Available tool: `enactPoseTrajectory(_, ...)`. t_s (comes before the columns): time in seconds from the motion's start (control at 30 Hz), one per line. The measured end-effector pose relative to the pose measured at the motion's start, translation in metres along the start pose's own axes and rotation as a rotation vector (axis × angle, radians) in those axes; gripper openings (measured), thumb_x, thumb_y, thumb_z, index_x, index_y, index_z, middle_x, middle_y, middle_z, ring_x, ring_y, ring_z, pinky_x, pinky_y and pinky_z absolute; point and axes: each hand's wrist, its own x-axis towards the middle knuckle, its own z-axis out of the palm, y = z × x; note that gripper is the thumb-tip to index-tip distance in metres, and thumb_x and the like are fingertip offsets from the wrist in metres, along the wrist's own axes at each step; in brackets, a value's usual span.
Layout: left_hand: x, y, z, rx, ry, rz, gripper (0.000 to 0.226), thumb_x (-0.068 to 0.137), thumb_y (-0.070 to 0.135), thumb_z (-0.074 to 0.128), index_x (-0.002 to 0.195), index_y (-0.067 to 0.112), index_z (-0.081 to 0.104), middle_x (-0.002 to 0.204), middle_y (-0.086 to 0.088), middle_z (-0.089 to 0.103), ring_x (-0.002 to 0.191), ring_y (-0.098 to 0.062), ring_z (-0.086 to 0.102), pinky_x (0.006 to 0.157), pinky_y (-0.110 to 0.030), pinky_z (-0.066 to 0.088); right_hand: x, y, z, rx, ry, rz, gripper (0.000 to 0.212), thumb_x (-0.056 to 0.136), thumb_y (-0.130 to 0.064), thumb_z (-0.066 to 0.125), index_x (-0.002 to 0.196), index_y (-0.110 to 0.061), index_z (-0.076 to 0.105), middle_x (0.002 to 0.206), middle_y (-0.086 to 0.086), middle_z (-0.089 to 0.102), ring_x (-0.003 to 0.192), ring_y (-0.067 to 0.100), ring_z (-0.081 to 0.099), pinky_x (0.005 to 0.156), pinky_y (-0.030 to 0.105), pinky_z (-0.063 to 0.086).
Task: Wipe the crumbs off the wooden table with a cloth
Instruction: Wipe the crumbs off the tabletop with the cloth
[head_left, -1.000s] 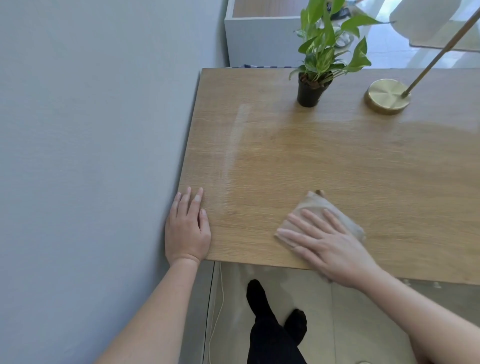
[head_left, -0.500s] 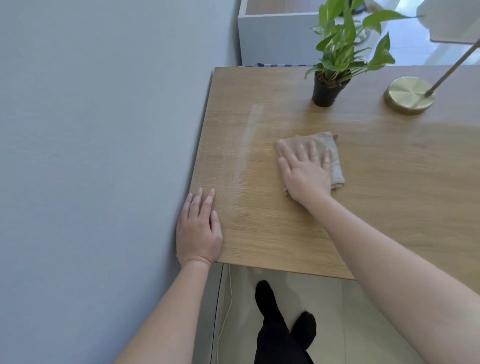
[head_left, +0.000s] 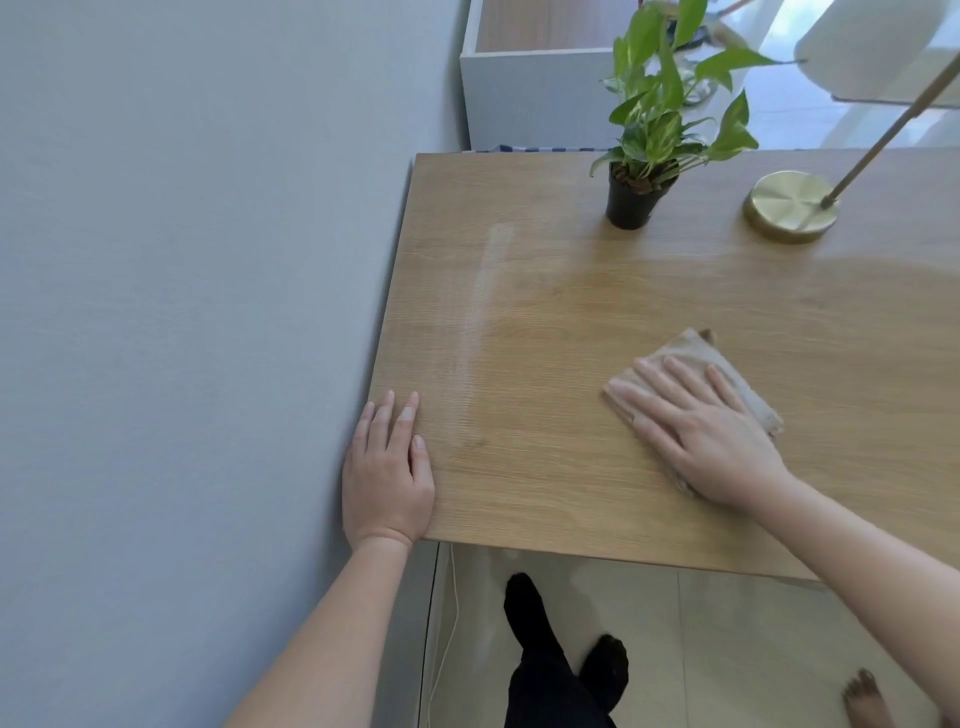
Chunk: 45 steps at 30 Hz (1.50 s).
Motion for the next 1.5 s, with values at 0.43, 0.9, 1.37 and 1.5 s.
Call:
enactPoseTrajectory(0.43,0.001,0.003,-0.001,0.023,0.009,0.007,0.056,0.105,0.036,0.035,0.160,0.034,0.047,0.169,0.002,0.042,0.158,-0.024,0.031,0.126,-0.047,0.033,0.024,-0.148,0.049,0.120,0.073,0.020,0.055,0.111,-0.062,0.005,0.165,-0.055,-0.003,0.177,-0.015,-0.010,0.163,0.020,-0.019,0.131,0.054,-0.013)
enactPoseTrajectory(0.9,-0.005,0.014,-0.001,-0.027,0.048,-0.037,0.058,0.105,0.039,0.034,0.159,0.024,0.049,0.167,-0.003,0.045,0.157,-0.028,0.035,0.129,-0.052,0.026,0.011,-0.029,0.010,0.316,0.193,0.207,0.059,0.114,-0.037,0.035,0.168,-0.046,0.014,0.178,-0.014,0.006,0.165,0.013,-0.006,0.134,0.045,0.000)
enactPoseTrajectory(1.37,-0.055,0.177,0.051,0.116,-0.216,0.137,0.074,0.111,0.062,0.015,0.171,0.025,-0.010,0.179,0.000,-0.013,0.165,-0.021,-0.019,0.134,-0.050,0.005,0.078,-0.011,0.002,0.255,0.294,0.748,0.060,0.111,-0.049,0.013,0.170,-0.041,0.002,0.179,-0.005,-0.003,0.165,0.021,-0.007,0.131,0.057,-0.010)
enactPoseTrajectory(1.5,-0.043,0.171,0.047,0.113,-0.229,0.198,0.075,0.111,0.061,0.023,0.172,0.026,-0.005,0.180,0.000,-0.009,0.166,-0.021,-0.014,0.133,-0.049,0.006,0.080,-0.012,0.005,0.253,0.301,0.764,0.061,0.110,-0.050,0.012,0.169,-0.042,0.000,0.179,-0.005,-0.004,0.165,0.020,-0.007,0.131,0.057,-0.009)
